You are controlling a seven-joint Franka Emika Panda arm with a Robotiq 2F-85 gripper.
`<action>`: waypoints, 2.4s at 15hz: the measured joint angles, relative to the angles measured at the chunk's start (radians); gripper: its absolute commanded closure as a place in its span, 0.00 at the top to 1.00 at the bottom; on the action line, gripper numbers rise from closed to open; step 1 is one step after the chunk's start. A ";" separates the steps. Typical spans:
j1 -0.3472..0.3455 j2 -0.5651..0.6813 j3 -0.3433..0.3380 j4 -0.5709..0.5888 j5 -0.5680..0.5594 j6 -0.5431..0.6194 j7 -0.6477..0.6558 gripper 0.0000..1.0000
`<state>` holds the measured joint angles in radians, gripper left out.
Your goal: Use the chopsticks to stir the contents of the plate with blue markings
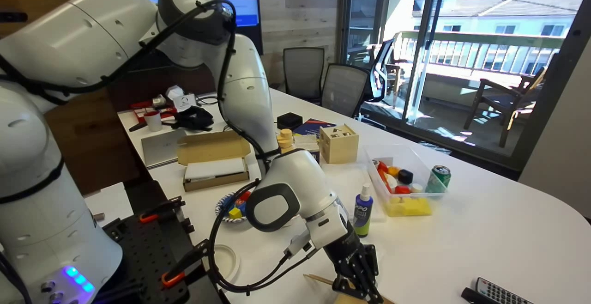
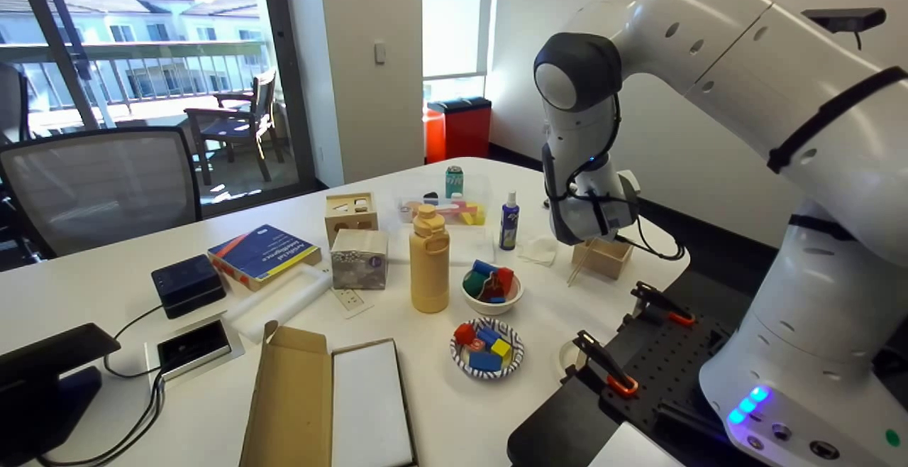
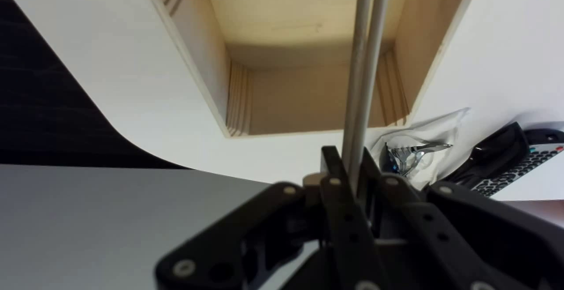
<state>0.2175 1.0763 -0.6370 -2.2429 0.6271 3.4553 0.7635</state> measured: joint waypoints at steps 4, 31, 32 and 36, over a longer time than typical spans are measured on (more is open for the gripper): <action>-0.015 0.025 0.012 0.025 0.030 0.000 -0.028 0.34; -0.009 -0.047 0.029 0.042 0.184 0.000 -0.168 1.00; -0.008 -0.057 0.029 0.033 0.180 0.000 -0.168 1.00; 0.002 -0.089 0.028 0.006 0.166 0.000 -0.168 1.00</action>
<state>0.2191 0.9873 -0.6092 -2.2368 0.7927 3.4553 0.5953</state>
